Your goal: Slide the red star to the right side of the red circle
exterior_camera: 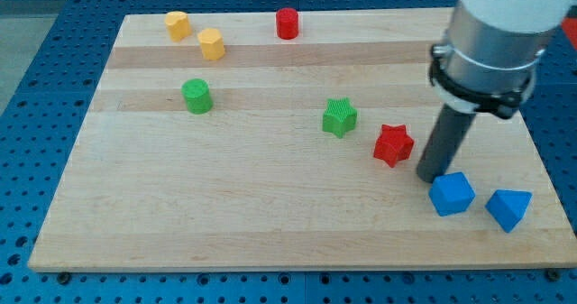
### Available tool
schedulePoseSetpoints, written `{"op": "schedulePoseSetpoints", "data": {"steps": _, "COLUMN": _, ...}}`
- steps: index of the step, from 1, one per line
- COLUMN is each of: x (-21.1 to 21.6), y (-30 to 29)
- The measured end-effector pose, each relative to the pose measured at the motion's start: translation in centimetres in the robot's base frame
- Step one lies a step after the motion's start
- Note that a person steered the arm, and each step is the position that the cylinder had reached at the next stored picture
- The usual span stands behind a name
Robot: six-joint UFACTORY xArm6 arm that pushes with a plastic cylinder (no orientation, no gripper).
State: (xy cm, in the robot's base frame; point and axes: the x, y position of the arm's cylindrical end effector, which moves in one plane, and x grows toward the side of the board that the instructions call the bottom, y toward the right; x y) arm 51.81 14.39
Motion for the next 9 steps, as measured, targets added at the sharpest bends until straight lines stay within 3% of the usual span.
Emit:
{"op": "schedulePoseSetpoints", "data": {"steps": 2, "x": -1.8, "y": -3.1}}
{"op": "schedulePoseSetpoints", "data": {"steps": 6, "x": -9.5, "y": -2.9}}
{"op": "schedulePoseSetpoints", "data": {"steps": 9, "x": -11.6, "y": -8.3}}
